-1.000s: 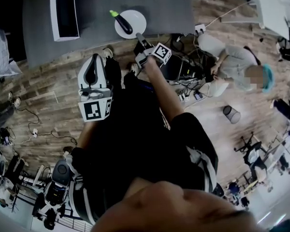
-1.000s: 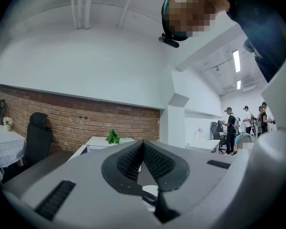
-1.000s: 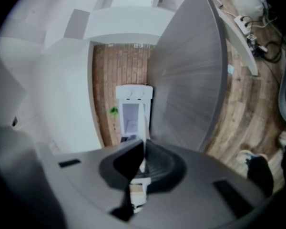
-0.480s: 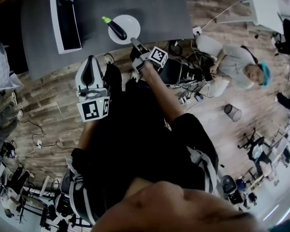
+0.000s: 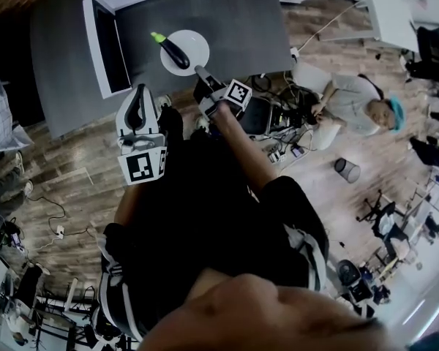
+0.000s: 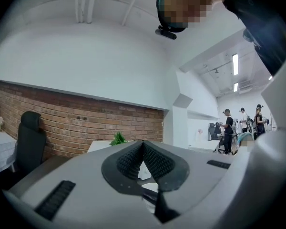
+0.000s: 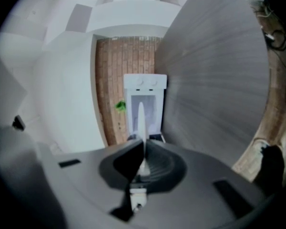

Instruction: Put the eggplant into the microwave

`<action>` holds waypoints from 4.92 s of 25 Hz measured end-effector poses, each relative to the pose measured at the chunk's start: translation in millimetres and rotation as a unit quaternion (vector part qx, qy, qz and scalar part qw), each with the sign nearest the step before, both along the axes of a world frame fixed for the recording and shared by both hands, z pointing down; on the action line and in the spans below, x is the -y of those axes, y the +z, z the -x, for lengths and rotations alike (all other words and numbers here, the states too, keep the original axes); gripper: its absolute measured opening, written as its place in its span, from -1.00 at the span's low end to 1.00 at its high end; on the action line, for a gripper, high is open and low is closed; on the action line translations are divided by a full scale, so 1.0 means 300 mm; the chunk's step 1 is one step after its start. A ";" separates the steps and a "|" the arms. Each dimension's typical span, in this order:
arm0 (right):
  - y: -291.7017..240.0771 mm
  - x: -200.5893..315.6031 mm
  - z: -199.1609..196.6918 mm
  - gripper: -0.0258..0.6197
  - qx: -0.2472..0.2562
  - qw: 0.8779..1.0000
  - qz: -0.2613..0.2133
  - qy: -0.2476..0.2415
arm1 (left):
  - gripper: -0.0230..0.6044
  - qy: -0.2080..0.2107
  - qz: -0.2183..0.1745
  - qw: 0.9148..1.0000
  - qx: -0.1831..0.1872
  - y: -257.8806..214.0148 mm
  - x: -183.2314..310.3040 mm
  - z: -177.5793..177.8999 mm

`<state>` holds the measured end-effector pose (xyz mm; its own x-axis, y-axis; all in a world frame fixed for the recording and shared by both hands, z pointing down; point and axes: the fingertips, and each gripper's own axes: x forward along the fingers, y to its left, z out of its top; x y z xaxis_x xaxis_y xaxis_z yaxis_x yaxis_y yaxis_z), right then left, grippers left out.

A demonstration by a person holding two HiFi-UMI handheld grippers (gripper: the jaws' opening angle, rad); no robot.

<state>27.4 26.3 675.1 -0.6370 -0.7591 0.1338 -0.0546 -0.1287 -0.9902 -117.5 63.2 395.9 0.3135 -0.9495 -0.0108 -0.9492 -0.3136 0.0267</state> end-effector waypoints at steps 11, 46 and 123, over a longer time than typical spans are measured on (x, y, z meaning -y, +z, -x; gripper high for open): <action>-0.048 0.086 0.124 -0.81 0.021 0.999 -0.004 0.035 | -0.82 0.051 0.011 0.998 -0.022 -0.034 0.106 0.094; 0.029 0.551 0.232 -0.81 -0.001 1.000 0.006 -0.015 | -0.82 -0.001 -0.011 0.999 -0.042 -0.131 0.498 0.169; 0.262 1.060 0.360 -0.51 -0.063 0.998 0.026 -0.017 | -0.82 -0.008 0.029 0.997 -0.076 -0.022 0.795 0.197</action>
